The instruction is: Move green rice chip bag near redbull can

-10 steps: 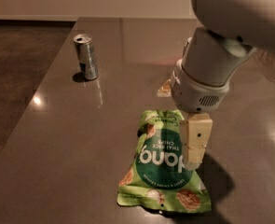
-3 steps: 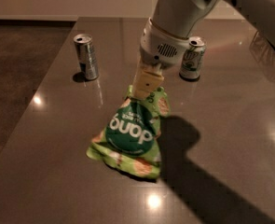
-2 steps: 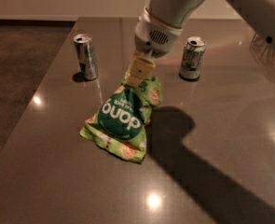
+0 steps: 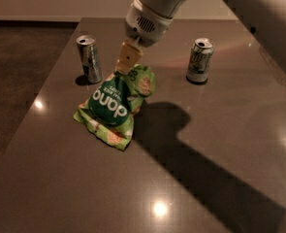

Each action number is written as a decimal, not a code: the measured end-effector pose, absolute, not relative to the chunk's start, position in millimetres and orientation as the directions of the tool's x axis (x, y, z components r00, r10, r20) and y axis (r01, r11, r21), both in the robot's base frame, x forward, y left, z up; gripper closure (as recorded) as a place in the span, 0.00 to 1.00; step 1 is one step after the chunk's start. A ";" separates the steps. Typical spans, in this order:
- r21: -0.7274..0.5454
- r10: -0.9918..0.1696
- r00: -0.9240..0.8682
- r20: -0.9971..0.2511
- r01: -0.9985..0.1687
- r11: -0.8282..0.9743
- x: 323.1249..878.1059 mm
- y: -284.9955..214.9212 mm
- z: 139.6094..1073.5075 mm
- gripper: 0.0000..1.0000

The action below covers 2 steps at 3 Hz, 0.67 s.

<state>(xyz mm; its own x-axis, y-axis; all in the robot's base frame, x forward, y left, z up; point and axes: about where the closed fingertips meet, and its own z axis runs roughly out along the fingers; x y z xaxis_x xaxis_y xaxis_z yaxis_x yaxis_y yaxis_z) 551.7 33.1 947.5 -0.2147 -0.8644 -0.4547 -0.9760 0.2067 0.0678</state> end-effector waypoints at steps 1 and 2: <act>0.072 -0.850 -0.251 -0.464 -0.967 0.246 566.4 53.1 951.8 1.00; 0.073 -0.842 -0.279 -0.462 -0.958 0.278 578.2 66.8 952.4 1.00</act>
Offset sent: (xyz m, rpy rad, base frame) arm 0.0385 0.0448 0.0073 0.0018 0.0084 -0.1141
